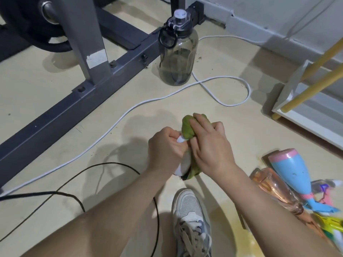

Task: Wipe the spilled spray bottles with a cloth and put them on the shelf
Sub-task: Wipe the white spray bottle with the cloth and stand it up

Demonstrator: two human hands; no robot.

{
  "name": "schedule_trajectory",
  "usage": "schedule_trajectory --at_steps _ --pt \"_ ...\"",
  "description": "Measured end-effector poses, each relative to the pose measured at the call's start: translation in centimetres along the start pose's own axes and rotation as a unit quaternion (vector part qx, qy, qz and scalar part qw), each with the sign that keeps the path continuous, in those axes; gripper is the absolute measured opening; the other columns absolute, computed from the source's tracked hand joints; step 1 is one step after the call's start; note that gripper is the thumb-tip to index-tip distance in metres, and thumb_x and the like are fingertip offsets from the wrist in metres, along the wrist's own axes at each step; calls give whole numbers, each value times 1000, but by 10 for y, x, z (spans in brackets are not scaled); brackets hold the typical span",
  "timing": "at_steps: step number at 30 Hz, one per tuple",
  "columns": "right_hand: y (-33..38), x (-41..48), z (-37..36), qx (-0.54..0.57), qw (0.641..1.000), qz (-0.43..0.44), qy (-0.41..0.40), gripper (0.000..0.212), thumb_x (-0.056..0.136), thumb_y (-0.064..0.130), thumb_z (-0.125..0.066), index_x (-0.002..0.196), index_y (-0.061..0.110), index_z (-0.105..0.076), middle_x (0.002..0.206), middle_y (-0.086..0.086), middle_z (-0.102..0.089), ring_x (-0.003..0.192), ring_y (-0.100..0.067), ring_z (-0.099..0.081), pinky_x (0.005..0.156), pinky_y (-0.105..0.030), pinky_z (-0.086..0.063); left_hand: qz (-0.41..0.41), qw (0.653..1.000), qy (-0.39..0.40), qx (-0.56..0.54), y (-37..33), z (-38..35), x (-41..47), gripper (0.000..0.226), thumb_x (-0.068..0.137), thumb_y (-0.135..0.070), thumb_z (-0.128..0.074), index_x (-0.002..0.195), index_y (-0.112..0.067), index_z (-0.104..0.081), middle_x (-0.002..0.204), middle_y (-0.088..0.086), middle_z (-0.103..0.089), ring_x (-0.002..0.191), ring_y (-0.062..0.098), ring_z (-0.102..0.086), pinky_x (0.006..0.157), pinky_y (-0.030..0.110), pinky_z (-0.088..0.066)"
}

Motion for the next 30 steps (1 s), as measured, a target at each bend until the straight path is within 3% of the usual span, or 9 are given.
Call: schedule_trajectory --at_steps 4,8,11,14,17,19,25,28,30 --pt "-11 16 -8 33 998 -50 -11 67 79 34 -10 133 21 -48 144 2 -45 95 -34 -47 88 -34 -33 -44 999 -25 -2 -4 -9 7 20 77 -25 -77 69 -21 -59 57 -10 -55 61 14 -53 59 29 -44" --pt "-32 20 -16 113 987 -116 3 20 84 18 -28 90 21 -47 93 -2 -55 82 -34 -49 75 -37 -39 -33 999 -24 32 0 -8 5 22 76 -27 -77 68 -18 -58 56 -8 -55 63 17 -55 62 30 -45" --pt "-53 3 -21 195 954 -228 -2 30 90 6 -39 101 15 -66 93 -5 -67 88 -27 -58 78 -30 -44 19 999 -41 2 14 2 4 20 78 -27 -75 70 -22 -58 63 -7 -62 67 9 -62 64 20 -46" --pt "-54 -8 -10 405 853 -321 -69 33 92 7 -40 104 9 -70 87 -4 -69 83 -22 -63 78 -31 -50 31 995 -44 -84 22 9 8 18 75 -26 -77 71 -24 -60 71 -2 -68 75 23 -70 74 41 -56" --pt "-45 -8 -2 584 741 -325 -64 31 97 2 -41 113 6 -67 91 -8 -70 83 -23 -65 81 -36 -53 38 991 -52 -118 20 16 8 16 78 -18 -76 75 -24 -61 76 -2 -71 78 26 -70 76 50 -56" --pt "-32 -8 -9 597 749 -285 -34 35 99 3 -42 122 14 -65 104 -3 -73 92 -19 -68 88 -34 -54 6 996 -44 -78 19 19 9 13 81 -19 -74 78 -24 -62 76 -5 -70 76 21 -67 75 45 -55" --pt "-9 -11 -82 349 905 -208 127 52 101 13 -38 151 26 -34 127 2 -59 114 -18 -56 94 -21 -39 -129 978 -54 157 7 20 14 22 91 -32 -61 87 -14 -51 71 1 -64 70 28 -58 63 38 -46" --pt "-28 -10 -88 285 912 -227 186 46 101 12 -39 146 21 -42 127 -6 -64 118 -28 -59 99 -30 -44 -81 983 -58 157 9 29 24 21 91 -31 -58 90 -14 -47 72 1 -62 70 27 -56 59 35 -39" --pt "-36 -8 -70 327 893 -268 153 35 100 12 -40 130 17 -57 117 -11 -69 108 -31 -65 98 -40 -50 -45 986 -35 157 5 30 29 22 89 -32 -60 90 -15 -48 74 -1 -60 71 26 -56 58 32 -38"
Point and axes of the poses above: each hand's wrist, its own x-axis towards the middle knuckle, its own z-axis out of the back of the hand, y = z × x, the point moved 2 cm from there along x, towards the middle knuckle
